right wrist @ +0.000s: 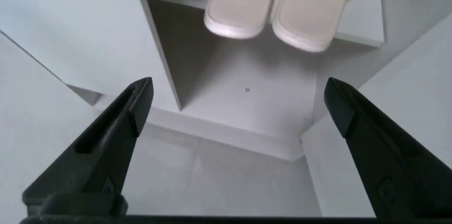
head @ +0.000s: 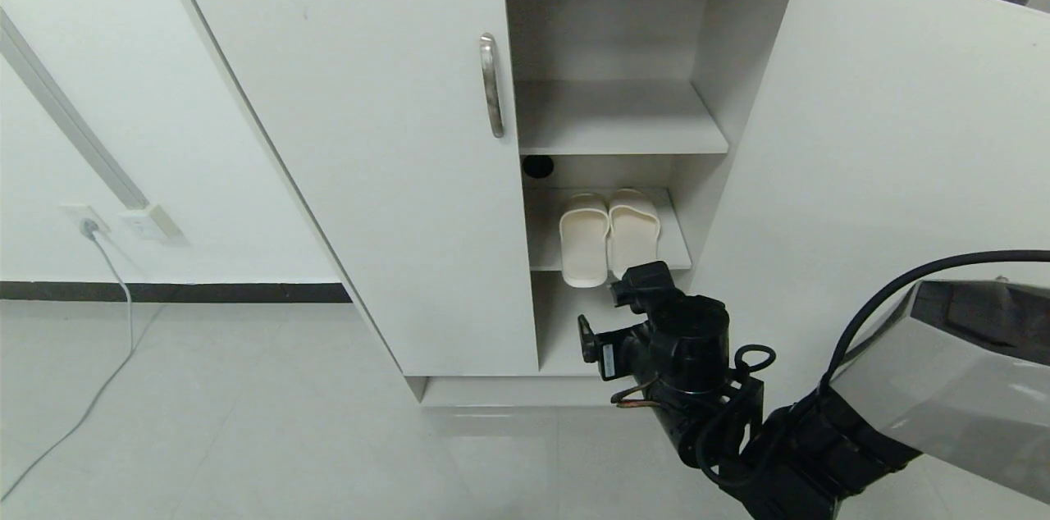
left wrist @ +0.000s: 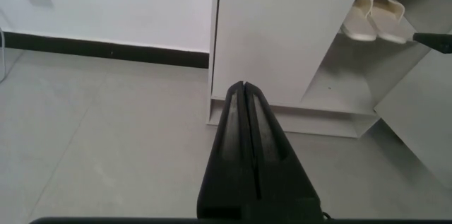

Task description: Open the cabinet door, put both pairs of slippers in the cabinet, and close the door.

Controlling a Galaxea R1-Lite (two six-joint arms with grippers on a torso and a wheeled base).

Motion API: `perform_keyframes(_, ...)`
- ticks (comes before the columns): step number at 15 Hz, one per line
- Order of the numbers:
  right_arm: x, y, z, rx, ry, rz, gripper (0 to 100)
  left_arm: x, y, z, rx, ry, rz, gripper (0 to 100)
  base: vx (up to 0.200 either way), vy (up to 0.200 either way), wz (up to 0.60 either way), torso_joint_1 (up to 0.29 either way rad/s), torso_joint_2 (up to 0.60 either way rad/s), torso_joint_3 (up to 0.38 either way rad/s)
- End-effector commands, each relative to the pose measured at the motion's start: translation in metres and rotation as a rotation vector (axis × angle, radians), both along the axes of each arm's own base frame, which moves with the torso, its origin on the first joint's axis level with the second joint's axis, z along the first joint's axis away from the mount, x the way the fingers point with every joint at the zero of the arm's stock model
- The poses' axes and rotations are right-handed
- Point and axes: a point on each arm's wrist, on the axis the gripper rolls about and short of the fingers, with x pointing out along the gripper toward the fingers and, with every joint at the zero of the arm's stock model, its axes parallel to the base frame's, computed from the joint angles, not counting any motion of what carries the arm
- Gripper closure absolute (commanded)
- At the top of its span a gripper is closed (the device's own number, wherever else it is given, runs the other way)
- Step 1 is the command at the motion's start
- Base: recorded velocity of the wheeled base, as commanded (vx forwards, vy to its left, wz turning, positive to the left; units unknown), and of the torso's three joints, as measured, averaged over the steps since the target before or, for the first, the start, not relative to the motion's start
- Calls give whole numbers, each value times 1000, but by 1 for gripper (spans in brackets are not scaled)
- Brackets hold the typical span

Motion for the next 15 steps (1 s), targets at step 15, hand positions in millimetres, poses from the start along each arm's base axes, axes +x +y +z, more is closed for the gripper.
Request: perform_keyframes(15, 3, -15, 1, -3, 9, -21, 0, 0, 0, 0, 0, 0, 1, 100, 0, 0, 0, 2, 2, 170)
